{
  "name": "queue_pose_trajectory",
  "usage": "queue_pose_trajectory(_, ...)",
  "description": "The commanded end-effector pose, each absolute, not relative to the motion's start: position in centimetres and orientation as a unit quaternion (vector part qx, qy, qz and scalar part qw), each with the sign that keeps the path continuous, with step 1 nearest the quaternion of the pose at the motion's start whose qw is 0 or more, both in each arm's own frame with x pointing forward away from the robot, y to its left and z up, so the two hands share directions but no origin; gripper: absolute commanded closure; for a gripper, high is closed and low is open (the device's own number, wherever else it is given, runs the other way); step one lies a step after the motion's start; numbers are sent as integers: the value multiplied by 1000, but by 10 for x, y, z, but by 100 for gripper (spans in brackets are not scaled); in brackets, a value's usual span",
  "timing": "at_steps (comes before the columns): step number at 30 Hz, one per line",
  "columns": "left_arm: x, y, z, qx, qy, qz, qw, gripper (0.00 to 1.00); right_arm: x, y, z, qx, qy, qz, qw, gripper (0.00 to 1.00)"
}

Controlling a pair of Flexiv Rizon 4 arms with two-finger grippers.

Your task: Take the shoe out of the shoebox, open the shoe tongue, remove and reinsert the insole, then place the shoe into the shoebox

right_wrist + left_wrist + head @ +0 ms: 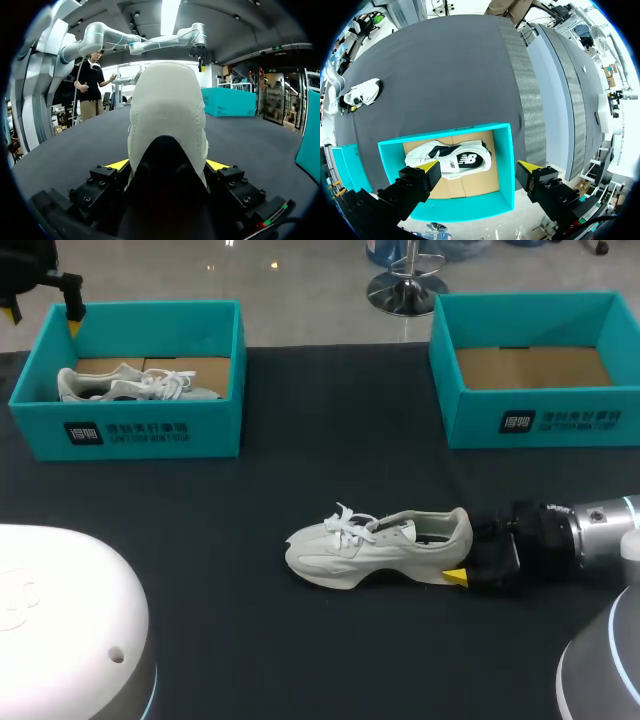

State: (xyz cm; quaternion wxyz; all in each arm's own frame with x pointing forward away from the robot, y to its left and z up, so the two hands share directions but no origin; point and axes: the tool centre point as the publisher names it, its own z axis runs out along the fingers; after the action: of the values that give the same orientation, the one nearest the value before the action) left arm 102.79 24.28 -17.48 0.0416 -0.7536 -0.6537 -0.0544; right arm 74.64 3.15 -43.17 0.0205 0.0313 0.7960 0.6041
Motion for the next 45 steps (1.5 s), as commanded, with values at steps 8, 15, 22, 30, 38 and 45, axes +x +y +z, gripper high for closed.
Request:
queue_pose_trajectory(8, 984, 193, -177, -723, -686, -65, 44, 0, 748, 34, -436, 31, 796, 604, 21, 100)
queue_pose_trajectory(15, 942, 134, -185, -689, -720, -57, 58, 0, 748, 34, -436, 31, 796, 604, 21, 100)
queue_pose_trajectory(22, 906, 103, -197, -596, -798, -63, 61, 0, 748, 34, -436, 31, 796, 604, 21, 100)
queue_pose_trajectory(30, 901, 98, -199, -602, -795, -49, 56, 0, 748, 34, -436, 31, 796, 604, 21, 100)
queue_pose_trajectory(38, 901, 98, -199, -602, -795, -49, 56, 0, 748, 34, -436, 31, 796, 604, 21, 100)
queue_pose_trajectory(45, 901, 98, -199, -602, -795, -49, 56, 0, 748, 34, -436, 31, 796, 604, 21, 100)
